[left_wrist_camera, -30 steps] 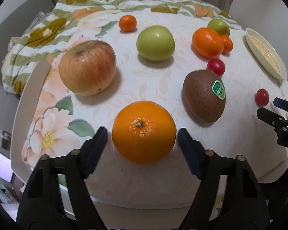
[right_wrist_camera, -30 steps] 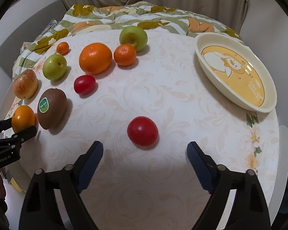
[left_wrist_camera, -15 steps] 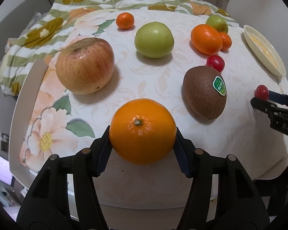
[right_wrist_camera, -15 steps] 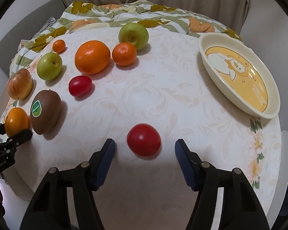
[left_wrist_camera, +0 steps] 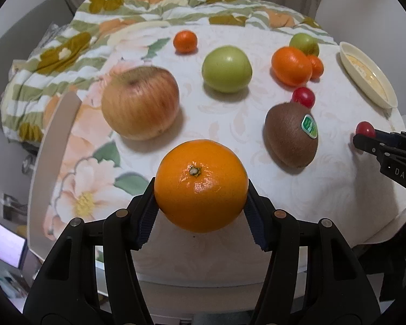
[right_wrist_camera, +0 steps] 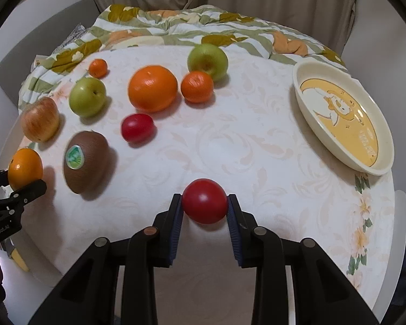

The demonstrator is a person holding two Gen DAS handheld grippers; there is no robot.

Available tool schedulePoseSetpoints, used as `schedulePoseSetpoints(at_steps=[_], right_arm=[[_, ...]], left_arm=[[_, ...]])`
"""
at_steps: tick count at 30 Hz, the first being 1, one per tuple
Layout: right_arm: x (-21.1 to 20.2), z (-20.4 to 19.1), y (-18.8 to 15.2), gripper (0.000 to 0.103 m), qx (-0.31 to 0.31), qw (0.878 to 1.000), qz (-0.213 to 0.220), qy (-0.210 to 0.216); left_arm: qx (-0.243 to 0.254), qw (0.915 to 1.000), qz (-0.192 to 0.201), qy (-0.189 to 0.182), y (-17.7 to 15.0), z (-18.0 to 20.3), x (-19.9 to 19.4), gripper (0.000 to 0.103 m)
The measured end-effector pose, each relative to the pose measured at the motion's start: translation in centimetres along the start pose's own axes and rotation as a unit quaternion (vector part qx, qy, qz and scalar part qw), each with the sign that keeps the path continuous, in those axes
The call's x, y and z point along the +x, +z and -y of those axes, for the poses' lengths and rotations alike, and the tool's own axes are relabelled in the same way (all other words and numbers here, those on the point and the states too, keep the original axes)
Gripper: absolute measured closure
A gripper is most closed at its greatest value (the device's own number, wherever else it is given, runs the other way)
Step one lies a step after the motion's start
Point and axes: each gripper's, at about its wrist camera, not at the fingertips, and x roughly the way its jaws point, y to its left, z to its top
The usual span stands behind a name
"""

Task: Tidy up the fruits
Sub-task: 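Grasp the orange with the left gripper while the right gripper grasps the red tomato, then carry the orange with the left gripper into the bowl and release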

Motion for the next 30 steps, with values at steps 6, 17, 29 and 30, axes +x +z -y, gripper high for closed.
schedulePoseSetpoints(at_steps=[6,17,29,30], right_arm=[[-2.8,-0.8,0.6,0.073,0.019,1.0,0.018,0.004],[-8.8,1.6,2.4,0.073,0.087,0.994,0.065,0.002],[-10.4,12.4,5.3,0.073,0.1,0.991,0.088,-0.015],[-10.2,13.4,5.7,0.073,0.097,0.991,0.089,-0.015]], left_arm=[[0.025,0.9993,0.028,-0.007,1.7,-0.2,-2.7,0.038],[0.085,0.991,0.094,-0.044,8.8,2.9,-7.7,0.038],[0.097,0.985,0.115,-0.084,16.1,14.4,-6.8,0.038],[0.098,0.9848,0.115,-0.085,16.5,15.4,-6.5,0.038]])
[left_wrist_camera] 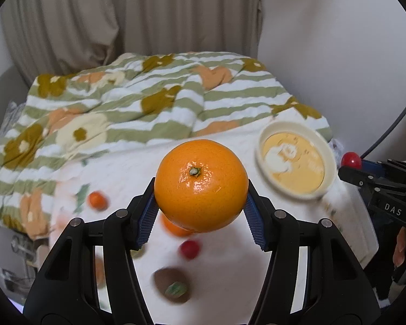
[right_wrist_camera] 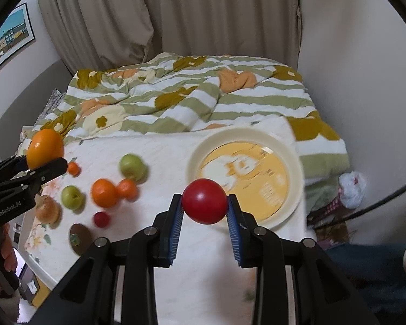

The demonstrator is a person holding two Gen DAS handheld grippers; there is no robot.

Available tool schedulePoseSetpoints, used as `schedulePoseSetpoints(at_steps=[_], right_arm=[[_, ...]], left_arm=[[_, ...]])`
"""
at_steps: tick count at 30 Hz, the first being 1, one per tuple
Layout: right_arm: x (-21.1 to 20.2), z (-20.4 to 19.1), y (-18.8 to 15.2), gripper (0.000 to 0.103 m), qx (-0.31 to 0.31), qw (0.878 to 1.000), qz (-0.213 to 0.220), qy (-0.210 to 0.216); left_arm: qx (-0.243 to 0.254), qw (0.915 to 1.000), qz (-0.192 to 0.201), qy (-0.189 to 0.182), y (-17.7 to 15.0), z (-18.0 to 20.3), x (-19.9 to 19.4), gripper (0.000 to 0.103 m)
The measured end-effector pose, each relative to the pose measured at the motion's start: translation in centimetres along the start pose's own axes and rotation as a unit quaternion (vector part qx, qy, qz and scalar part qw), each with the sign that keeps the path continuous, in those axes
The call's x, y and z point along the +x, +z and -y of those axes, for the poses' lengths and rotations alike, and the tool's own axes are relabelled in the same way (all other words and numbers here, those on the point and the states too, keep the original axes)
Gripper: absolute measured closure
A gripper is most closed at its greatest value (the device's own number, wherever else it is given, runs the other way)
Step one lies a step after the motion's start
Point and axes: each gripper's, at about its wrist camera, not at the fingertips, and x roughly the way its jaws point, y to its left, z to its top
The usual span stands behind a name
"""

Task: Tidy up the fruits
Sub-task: 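Carry the orange with the left gripper into the bowl and release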

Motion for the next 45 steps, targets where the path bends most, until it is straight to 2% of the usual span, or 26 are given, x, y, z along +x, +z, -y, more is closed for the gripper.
schedulePoseSetpoints(at_steps=[7,15,24,33,34,35,36,37,38,41,45], right_arm=[[2.5,5.9,2.9,0.073,-0.018,1.0,-0.006,0.003],[5.8,10.0,3.9,0.073,-0.009,1.0,-0.024,0.008],[7.8,12.6,3.8,0.073,0.025,0.999,-0.036,0.007],[8.5,14.3,3.2,0.073,0.056,0.997,-0.044,-0.006],[8.5,14.4,3.1,0.073,0.058,0.997,-0.043,-0.007],[8.4,14.4,3.0,0.073,0.061,0.997,-0.043,-0.008],[8.4,14.5,3.0,0.073,0.063,0.997,-0.042,-0.009],[8.3,14.6,2.9,0.073,0.065,0.997,-0.042,-0.01],[8.2,14.6,2.9,0.073,0.067,0.997,-0.041,-0.011],[7.9,14.5,2.8,0.073,0.069,0.997,-0.04,-0.015],[7.7,14.3,2.9,0.073,0.064,0.997,-0.039,-0.017]], left_arm=[[-0.001,0.9998,-0.015,-0.016,3.3,6.2,5.5,0.038],[0.032,0.9972,-0.056,-0.037,5.3,11.3,12.7,0.038],[0.083,0.9894,-0.101,-0.063,5.4,14.6,19.2,0.037],[0.116,0.9839,-0.113,-0.076,4.9,15.7,21.7,0.037],[0.119,0.9836,-0.113,-0.075,4.9,15.7,21.8,0.035],[0.123,0.9838,-0.108,-0.074,4.9,15.7,21.7,0.023],[0.124,0.9837,-0.103,-0.079,5.0,15.7,21.4,0.017],[0.123,0.9836,-0.099,-0.088,5.1,15.6,21.1,0.004],[0.121,0.9843,-0.093,-0.089,5.2,15.5,20.7,0.0],[0.126,0.9852,-0.082,-0.082,5.4,15.2,19.7,0.0],[0.11,0.9868,-0.086,-0.082,5.6,13.9,18.8,0.0]])
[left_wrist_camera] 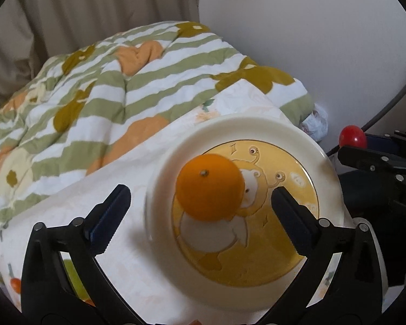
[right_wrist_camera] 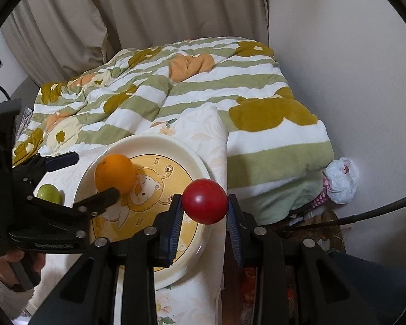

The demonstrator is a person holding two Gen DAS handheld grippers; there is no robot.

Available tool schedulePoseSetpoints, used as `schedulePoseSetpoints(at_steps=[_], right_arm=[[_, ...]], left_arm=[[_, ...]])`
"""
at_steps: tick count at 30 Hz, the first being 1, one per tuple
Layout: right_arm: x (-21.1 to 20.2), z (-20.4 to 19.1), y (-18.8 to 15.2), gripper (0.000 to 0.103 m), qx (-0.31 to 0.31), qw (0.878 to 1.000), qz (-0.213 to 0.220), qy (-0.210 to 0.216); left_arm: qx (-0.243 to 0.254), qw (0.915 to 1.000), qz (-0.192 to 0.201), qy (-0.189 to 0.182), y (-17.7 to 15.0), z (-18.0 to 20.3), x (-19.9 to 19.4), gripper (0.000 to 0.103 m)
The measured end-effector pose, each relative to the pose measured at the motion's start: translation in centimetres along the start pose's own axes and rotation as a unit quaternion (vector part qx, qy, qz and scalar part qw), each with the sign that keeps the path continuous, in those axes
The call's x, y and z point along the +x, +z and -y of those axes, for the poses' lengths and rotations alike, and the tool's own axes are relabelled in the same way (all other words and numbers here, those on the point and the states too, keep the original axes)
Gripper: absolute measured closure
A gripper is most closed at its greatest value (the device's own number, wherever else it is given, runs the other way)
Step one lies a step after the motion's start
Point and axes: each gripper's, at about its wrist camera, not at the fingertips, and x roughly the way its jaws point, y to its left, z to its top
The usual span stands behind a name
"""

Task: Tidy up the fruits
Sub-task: 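Carry the orange with the left gripper into the bowl and release, then lower the red tomato into the bowl and open the right gripper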

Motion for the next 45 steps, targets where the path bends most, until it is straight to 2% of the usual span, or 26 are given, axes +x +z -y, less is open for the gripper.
schedulePoseSetpoints(at_steps=[13,16,19,26,33,34,35,36,37,38,41,42,43,45], right_arm=[[0.7,-2.0,1.4,0.073,-0.059,0.998,-0.008,0.005],[1.6,-2.5,1.7,0.073,-0.078,0.997,-0.013,0.02],[2.6,-3.1,1.8,0.073,-0.098,0.994,-0.014,0.033],[5.3,-4.3,1.6,0.073,-0.138,0.989,-0.03,0.047],[6.3,-4.9,1.2,0.073,-0.162,0.985,-0.022,0.047],[6.3,-4.9,1.2,0.07,-0.164,0.985,-0.02,0.047],[6.2,-4.9,1.2,0.05,-0.166,0.985,-0.018,0.047],[6.1,-4.9,1.2,0.026,-0.169,0.984,-0.016,0.047],[5.8,-4.8,1.1,0.02,-0.171,0.984,-0.011,0.053],[5.6,-4.8,1.1,0.014,-0.171,0.984,-0.008,0.056],[5.2,-4.7,1.0,0.011,-0.174,0.983,-0.003,0.053],[5.1,-4.7,0.9,0.003,-0.174,0.983,-0.003,0.054],[5.1,-4.7,0.8,0.0,-0.175,0.983,-0.004,0.054],[4.8,-4.7,0.8,0.0,-0.177,0.982,0.002,0.058]], left_arm=[[-0.061,0.9974,0.006,0.037,-2.2,-4.4,-5.5,0.0],[-0.072,0.9957,0.001,0.058,-2.9,-5.1,-6.2,0.0],[-0.089,0.9942,0.002,0.06,-3.8,-5.8,-6.9,0.0],[-0.11,0.9907,-0.003,0.08,-5.6,-6.2,-7.2,0.0],[-0.128,0.9875,-0.016,0.091,-7.3,-6.2,-6.8,0.0],[-0.131,0.987,-0.017,0.092,-7.5,-6.2,-6.8,0.0],[-0.134,0.9865,-0.018,0.093,-7.7,-6.3,-6.9,0.0],[-0.136,0.986,-0.018,0.095,-7.9,-6.3,-6.9,0.0],[-0.138,0.9856,-0.018,0.096,-8.0,-6.3,-7.0,0.0],[-0.139,0.9854,-0.017,0.097,-8.2,-6.3,-7.1,0.0],[-0.142,0.9844,-0.014,0.102,-8.5,-6.2,-7.4,0.0],[-0.144,0.9841,-0.013,0.103,-8.5,-6.2,-7.5,0.0],[-0.145,0.9838,-0.011,0.104,-8.5,-6.2,-7.6,0.0],[-0.146,0.9834,-0.008,0.107,-8.6,-6.1,-7.9,0.0]])
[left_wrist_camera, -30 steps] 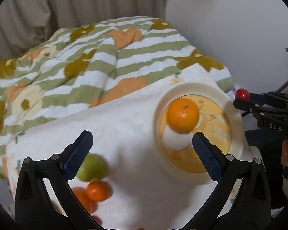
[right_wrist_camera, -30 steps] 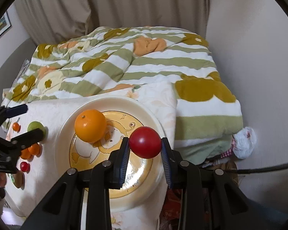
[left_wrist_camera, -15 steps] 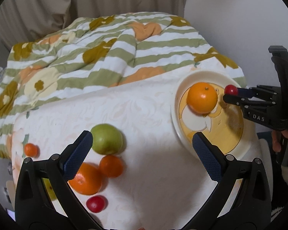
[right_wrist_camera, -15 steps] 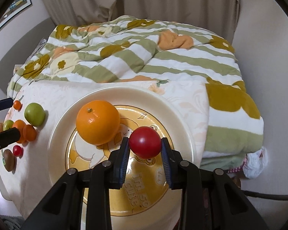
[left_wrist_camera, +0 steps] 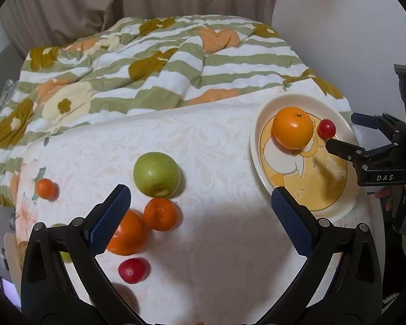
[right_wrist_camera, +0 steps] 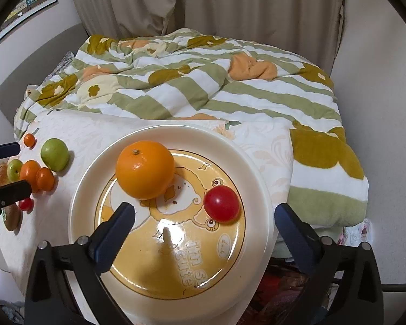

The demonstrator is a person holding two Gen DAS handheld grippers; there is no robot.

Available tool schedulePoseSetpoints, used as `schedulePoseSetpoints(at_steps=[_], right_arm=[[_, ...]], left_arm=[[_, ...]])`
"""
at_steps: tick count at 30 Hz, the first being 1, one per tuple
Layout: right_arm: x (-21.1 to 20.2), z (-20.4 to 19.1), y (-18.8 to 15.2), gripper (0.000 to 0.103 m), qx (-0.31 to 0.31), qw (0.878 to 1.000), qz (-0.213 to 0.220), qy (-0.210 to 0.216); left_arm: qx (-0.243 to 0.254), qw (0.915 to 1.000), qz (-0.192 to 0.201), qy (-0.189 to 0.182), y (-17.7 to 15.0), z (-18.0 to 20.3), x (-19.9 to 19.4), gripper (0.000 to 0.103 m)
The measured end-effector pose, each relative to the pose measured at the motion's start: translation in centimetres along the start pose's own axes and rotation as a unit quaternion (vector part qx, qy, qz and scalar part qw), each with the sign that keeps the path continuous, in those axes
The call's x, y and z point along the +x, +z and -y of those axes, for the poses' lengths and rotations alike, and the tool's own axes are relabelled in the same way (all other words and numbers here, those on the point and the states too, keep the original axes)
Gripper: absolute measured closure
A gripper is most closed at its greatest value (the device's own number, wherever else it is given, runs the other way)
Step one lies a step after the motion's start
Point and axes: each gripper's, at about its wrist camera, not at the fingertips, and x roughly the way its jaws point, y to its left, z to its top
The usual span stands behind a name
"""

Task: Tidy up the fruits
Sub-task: 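Lower the red tomato into the bowl and open the right gripper, then grasp the red apple with the left gripper while the right gripper approaches the kiwi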

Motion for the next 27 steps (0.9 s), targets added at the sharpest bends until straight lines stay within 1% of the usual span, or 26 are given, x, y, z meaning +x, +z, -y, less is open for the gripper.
schedulePoseSetpoints(at_steps=[6,10,12,16,22,27], right_arm=[[-1.9,-0.5,0.0,0.0,-0.01,1.0,0.013,0.003],[-3.9,-0.8,0.3,0.0,-0.011,1.0,0.021,0.0],[-5.2,-1.2,0.4,0.0,-0.009,1.0,0.024,-0.009],[-7.9,-2.4,0.6,0.0,-0.008,0.999,0.038,-0.013],[-11.0,-5.5,1.0,0.0,0.01,0.999,0.048,-0.017],[-13.2,-9.8,1.4,0.0,0.032,0.997,0.066,-0.025]], left_arm=[[-0.007,0.9999,0.01,0.005,0.1,-0.1,-1.8,0.0],[-0.013,0.9997,0.019,0.011,0.0,-0.4,-3.7,0.0],[-0.015,0.9995,0.024,0.013,-0.3,-0.7,-4.6,0.0],[-0.017,0.9989,0.038,0.022,-0.8,-1.5,-6.8,0.0],[-0.031,0.9969,0.064,0.035,-2.9,-5.4,-10.4,0.0],[-0.031,0.9953,0.077,0.051,-4.9,-9.8,-13.2,0.0]])
